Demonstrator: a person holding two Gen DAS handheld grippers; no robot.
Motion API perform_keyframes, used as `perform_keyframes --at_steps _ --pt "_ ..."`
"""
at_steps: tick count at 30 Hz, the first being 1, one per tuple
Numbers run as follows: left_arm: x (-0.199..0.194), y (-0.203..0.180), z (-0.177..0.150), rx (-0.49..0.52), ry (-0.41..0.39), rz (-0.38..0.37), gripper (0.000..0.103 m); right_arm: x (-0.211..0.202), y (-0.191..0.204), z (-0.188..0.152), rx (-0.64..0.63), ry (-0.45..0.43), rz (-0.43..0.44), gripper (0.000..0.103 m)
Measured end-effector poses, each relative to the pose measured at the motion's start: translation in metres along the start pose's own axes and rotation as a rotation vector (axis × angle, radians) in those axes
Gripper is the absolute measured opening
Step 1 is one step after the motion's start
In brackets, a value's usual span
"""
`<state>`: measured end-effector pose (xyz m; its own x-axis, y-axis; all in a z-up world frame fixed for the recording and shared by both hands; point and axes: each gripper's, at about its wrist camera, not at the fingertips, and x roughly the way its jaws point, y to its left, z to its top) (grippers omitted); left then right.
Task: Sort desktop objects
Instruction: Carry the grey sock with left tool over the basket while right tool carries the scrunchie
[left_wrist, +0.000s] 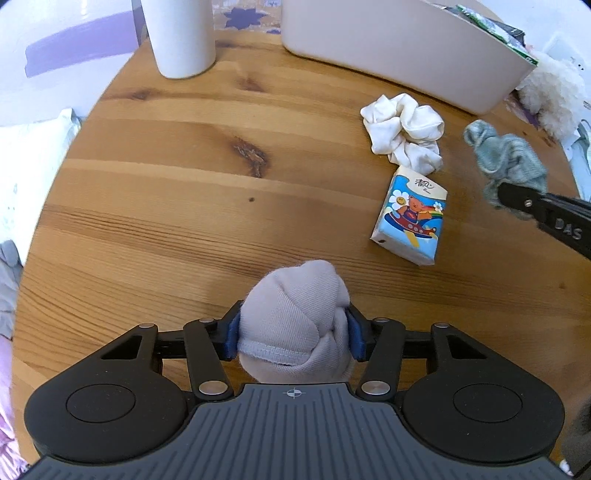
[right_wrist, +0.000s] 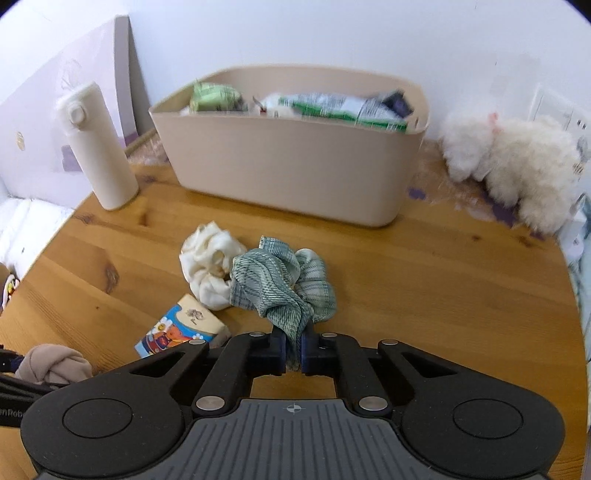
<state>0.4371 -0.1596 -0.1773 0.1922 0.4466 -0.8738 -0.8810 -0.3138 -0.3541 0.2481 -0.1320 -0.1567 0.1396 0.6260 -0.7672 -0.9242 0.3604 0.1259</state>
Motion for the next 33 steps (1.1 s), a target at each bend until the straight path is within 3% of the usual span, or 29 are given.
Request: perform_keyframes --at_steps 6,11,19,33 --pt "-0.018 -0.001 0.008 0.008 -0.056 -0.004 0.055 -0.025 -0.011 0.007 0.04 -0.06 0.017 0.007" --pt "-0.033 -0.005 0.025 0.049 -0.16 0.017 0.055 -0.037 -0.021 0.013 0.061 -0.089 -0.009 0.007" --pt "-0.046 -0.002 0.055 0.045 -0.224 0.016 0.055 -0.048 -0.038 0.025 0.078 -0.126 -0.039 0.007" --pt "-0.074 -0.019 0.147 0.11 -0.389 -0.016 0.055 -0.049 -0.055 0.092 0.079 -0.235 -0.082 0.007"
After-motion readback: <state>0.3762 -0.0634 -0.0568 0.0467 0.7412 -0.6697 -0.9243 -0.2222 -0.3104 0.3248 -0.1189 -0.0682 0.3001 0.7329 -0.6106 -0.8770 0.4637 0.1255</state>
